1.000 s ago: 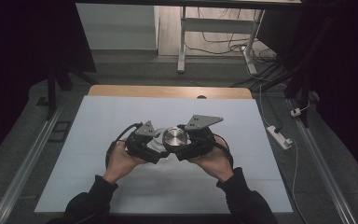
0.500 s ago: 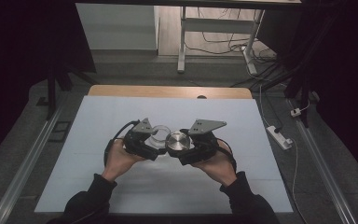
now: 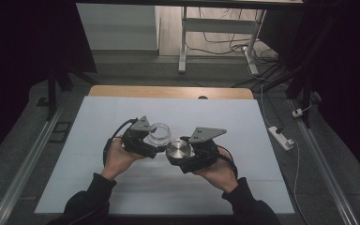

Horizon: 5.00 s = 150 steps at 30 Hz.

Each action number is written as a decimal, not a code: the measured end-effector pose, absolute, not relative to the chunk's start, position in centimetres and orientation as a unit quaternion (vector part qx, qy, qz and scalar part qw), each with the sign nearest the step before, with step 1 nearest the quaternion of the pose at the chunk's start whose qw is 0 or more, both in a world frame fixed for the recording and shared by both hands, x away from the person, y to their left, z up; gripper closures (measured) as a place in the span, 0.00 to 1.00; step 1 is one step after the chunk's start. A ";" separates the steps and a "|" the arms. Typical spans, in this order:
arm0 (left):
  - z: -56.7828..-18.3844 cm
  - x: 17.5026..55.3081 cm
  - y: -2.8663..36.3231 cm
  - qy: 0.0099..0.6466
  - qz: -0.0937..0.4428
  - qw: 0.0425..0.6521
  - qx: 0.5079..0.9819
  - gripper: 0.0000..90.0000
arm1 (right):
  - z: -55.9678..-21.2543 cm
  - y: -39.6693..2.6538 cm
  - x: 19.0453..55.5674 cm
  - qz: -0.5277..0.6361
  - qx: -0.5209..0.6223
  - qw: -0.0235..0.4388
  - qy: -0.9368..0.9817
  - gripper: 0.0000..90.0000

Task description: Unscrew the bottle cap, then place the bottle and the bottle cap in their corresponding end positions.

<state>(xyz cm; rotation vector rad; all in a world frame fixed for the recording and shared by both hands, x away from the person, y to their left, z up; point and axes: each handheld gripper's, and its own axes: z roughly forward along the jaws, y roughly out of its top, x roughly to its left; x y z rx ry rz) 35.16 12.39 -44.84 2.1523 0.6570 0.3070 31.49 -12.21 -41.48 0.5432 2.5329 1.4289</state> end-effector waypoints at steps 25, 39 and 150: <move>-44.6 37.1 11.5 0.253 0.131 0.434 0.855 0.17 | -44.5 -12.6 29.9 0.472 0.172 0.079 0.861 0.19; -45.2 38.5 10.7 0.245 0.134 0.440 0.853 0.17 | -46.7 -11.9 29.4 0.466 0.162 0.072 0.867 0.19; -51.0 44.8 9.4 0.283 0.129 0.414 0.855 0.15 | -53.7 -8.9 33.2 0.385 0.236 0.091 0.887 0.09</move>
